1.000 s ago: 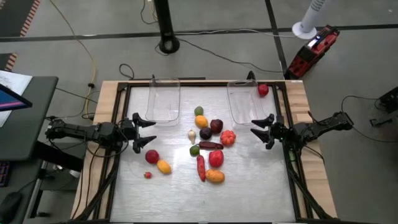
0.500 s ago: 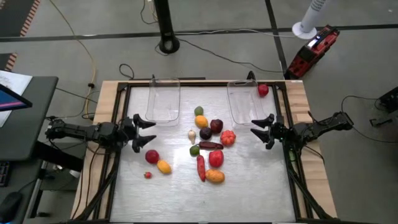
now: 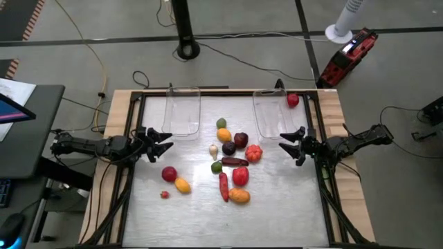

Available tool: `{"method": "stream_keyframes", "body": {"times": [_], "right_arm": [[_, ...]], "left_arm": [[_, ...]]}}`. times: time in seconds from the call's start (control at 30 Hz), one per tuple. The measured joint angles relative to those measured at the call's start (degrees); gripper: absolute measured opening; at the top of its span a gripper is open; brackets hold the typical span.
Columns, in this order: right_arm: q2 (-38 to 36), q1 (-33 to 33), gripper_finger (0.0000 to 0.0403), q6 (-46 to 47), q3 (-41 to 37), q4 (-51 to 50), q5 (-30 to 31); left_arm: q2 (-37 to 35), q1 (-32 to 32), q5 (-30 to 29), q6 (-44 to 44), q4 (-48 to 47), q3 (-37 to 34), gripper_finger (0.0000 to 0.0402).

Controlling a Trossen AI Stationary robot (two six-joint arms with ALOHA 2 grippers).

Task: Sort produce into baskets
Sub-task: Put the bottom lemon into the left transparent bin

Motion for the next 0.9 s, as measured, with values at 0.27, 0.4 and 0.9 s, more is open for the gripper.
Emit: {"method": "stream_keyframes", "body": {"times": [0.27, 0.4, 0.9], "right_arm": [[0.00, -0.02, 0.0291, -2.28, 0.00, 6.20, 1.64], [0.00, -0.02, 0.0291, -1.12, 0.00, 6.46, 1.64], [0.04, -0.41, 0.0291, -3.73, 1.01, 1.84, -4.16]], "left_arm": [[0.00, 0.00, 1.16, 0.51, 0.01, 0.01, 0.0325], [0.00, 0.00, 1.21, 0.95, 0.01, -0.01, 0.0325], [2.99, 0.00, 5.80, 10.35, 3.27, 1.77, 0.0324]]}}
